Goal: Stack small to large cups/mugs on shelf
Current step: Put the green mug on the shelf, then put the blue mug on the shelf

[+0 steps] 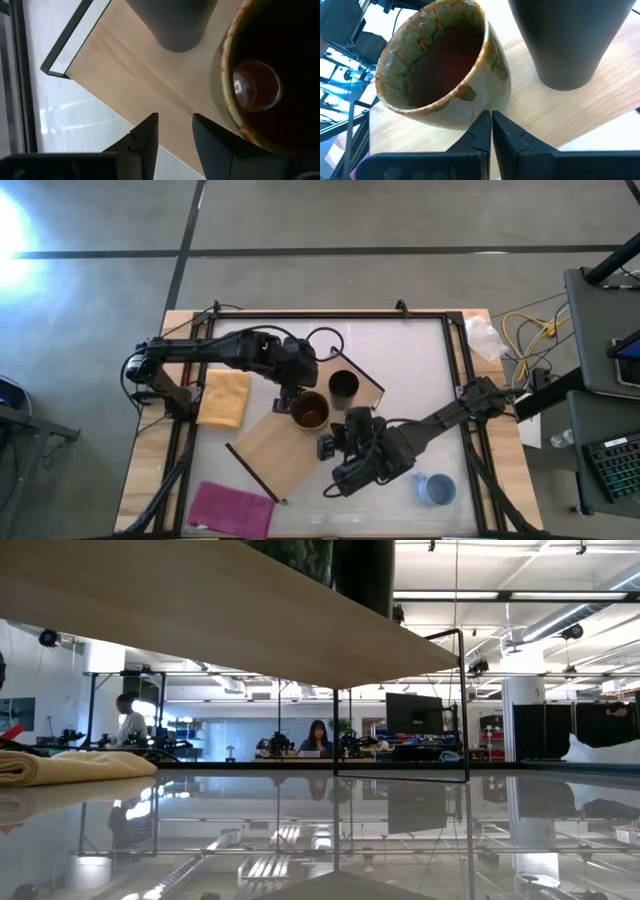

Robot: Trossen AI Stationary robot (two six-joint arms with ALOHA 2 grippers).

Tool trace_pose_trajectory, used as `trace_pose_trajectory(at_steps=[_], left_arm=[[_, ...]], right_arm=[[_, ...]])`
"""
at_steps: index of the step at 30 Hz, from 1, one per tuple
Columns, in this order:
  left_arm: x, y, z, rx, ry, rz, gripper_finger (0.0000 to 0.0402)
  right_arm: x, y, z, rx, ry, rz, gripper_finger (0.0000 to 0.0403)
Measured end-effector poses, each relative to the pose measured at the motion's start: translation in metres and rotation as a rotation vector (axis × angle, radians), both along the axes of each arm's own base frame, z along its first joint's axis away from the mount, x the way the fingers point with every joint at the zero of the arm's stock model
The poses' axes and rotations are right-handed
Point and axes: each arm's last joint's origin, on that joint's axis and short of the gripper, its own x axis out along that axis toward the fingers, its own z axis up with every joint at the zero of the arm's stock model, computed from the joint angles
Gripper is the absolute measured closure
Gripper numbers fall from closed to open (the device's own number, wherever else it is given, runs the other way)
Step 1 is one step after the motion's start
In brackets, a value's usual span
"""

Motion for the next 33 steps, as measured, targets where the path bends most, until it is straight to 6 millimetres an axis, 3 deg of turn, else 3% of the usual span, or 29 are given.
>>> trace_pose_trajectory(at_steps=[11, 19, 26, 33], left_arm=[[-0.012, 0.002, 0.015, 0.009, -0.063, 0.014, 0.0294], [-0.038, 0.002, 0.040, -0.034, -0.161, 0.079, 0.0294], [-0.068, 0.001, 0.059, -0.109, -0.251, 0.177, 0.0294], [-0.098, 0.001, 0.058, -0.147, -0.274, 0.228, 0.0294]], right_arm=[[-0.010, 0.010, -0.002, -0.008, 0.042, 0.025, 0.0394], [-0.038, 0.010, 0.011, 0.064, 0.117, -0.014, 0.0387], [-0.074, 0.017, 0.024, 0.273, 0.282, -0.002, 0.0323], [-0.105, 0.051, 0.010, 0.526, 0.469, -0.038, 0.0243]])
